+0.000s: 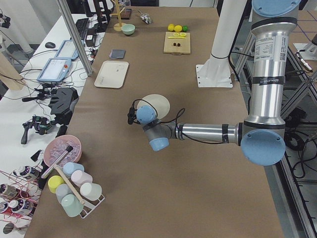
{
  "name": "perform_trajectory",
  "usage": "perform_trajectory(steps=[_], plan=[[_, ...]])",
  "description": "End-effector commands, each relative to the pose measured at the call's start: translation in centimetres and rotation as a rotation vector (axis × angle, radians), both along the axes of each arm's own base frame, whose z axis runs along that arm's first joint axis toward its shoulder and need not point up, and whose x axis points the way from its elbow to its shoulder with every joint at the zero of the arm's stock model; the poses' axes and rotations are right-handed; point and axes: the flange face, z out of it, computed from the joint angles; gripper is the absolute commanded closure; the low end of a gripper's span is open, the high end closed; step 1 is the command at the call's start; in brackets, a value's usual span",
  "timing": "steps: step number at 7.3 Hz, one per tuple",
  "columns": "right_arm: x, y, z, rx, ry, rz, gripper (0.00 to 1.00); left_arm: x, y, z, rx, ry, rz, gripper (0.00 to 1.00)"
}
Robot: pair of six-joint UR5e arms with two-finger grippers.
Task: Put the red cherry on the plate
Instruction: 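Drag the white plate with the left gripper toward the table center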
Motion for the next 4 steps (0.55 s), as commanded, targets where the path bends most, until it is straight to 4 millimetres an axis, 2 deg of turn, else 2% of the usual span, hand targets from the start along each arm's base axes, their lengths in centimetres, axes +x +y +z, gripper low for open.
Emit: perform_trajectory(steps=[1, 2, 3, 4], plan=[[0.0, 0.0, 0.0, 0.000, -0.002, 0.001, 0.00, 1.1, -2.5, -9.5, -0.012, 0.000, -0.010, 1.00], [0.0, -0.1, -0.2, 0.003, -0.002, 0.001, 0.00, 2.6, -4.0, -13.7, -0.040, -0.002, -0.034, 1.00], [0.0, -0.1, -0.2, 0.003, -0.002, 0.001, 0.00, 5.9, -5.1, -16.7, -0.051, -0.018, -0.047, 1.00], [0.0, -0.1, -0.2, 0.004, -0.002, 0.001, 0.00, 11.5, -5.2, -19.6, -0.075, -0.058, -0.080, 1.00]])
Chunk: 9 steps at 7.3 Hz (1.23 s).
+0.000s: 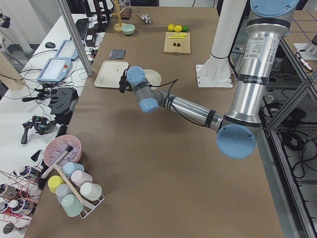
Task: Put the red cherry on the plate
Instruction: 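Drag the white plate with the left gripper toward the table center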
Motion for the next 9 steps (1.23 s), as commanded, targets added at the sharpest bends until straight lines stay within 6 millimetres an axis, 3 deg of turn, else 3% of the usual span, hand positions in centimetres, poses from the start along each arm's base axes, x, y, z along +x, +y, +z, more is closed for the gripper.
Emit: perform_trajectory(steps=[1, 2, 5, 9], plan=[[0.1, -0.3, -0.3, 0.006, 0.001, 0.000, 0.00, 10.3, 0.2, -6.0, -0.035, -0.083, -0.053, 1.00], [0.1, -0.3, -0.4, 0.009, 0.001, 0.000, 0.00, 14.0, 1.3, -7.1, -0.033, -0.121, -0.077, 1.00], [0.1, -0.3, -0.4, 0.009, 0.002, 0.000, 0.00, 21.7, 6.1, -8.4, -0.048, -0.144, -0.104, 1.00], [0.1, -0.3, -0.2, 0.004, 0.001, -0.001, 0.00, 27.7, 11.1, -9.4, -0.042, -0.155, -0.125, 1.00]])
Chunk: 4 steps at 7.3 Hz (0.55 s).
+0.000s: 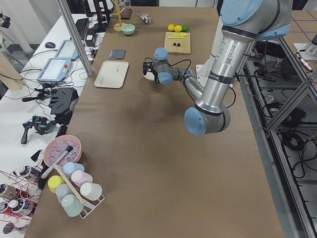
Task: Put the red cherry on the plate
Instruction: 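Drag the white plate with the left gripper toward the table center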
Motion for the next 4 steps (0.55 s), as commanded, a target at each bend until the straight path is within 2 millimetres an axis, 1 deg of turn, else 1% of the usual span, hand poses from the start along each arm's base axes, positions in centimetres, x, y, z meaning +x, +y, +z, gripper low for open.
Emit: perform_trajectory(steps=[1, 2, 3, 4], plan=[[0.0, 0.1, 0.3, -0.005, -0.001, 0.000, 0.00, 2.9, 2.8, -0.3, 0.021, -0.009, -0.003, 1.00], [-0.1, 0.3, 0.3, -0.007, -0.002, 0.000, 0.00, 3.3, 3.1, -0.3, 0.020, -0.010, 0.001, 1.00], [-0.1, 0.3, 0.4, -0.009, -0.002, -0.001, 0.00, 4.1, 3.7, -0.1, 0.026, -0.019, -0.001, 1.00], [-0.1, 0.4, 0.5, -0.010, -0.003, -0.001, 0.00, 4.9, 4.4, -0.3, 0.037, -0.019, 0.001, 1.00]])
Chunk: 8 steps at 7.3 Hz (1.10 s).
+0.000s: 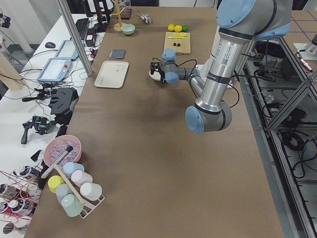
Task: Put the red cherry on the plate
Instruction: 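Drag the white plate with the left gripper toward the table center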
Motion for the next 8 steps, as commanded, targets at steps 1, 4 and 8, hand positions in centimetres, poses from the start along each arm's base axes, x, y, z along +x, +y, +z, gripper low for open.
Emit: perform_trajectory(steps=[1, 4, 8], plan=[[0.0, 0.1, 0.2, -0.005, -0.001, 0.000, 0.00, 1.1, 0.8, 0.2, 0.008, -0.008, 0.002, 1.00], [-0.1, 0.2, 0.3, -0.006, -0.003, 0.000, 0.00, 1.9, 0.4, 0.9, 0.016, -0.016, 0.007, 1.00], [0.0, 0.1, 0.2, -0.004, -0.003, 0.001, 0.00, 0.5, -1.2, 0.7, 0.020, 0.001, -0.012, 0.03]])
